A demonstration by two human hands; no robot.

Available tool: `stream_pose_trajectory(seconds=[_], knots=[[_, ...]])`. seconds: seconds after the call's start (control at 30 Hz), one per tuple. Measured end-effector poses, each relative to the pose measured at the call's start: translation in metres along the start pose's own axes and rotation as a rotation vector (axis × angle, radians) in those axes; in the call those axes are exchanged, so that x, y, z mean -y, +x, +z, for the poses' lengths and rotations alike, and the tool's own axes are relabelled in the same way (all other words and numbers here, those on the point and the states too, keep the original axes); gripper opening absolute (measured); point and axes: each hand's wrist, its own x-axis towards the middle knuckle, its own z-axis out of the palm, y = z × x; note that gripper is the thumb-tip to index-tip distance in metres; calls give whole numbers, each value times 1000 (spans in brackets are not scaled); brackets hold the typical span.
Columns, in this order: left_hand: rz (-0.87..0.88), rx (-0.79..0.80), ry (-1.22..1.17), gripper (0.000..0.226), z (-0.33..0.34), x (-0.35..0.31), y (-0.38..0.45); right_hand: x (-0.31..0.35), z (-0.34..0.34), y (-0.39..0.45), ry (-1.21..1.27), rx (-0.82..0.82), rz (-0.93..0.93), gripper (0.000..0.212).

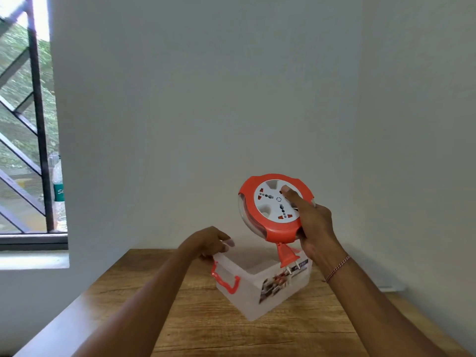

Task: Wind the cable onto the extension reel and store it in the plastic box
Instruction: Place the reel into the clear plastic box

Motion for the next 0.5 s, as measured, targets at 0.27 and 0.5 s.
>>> stream_pose_trajectory(seconds=[0.27,0.5], knots=[[214,149,216,38,-22,17,-6,-6,13,2,-61,95,21,51],[109,-32,1,34,-17,32,-8,-11,19,12,-164,236,19,53]])
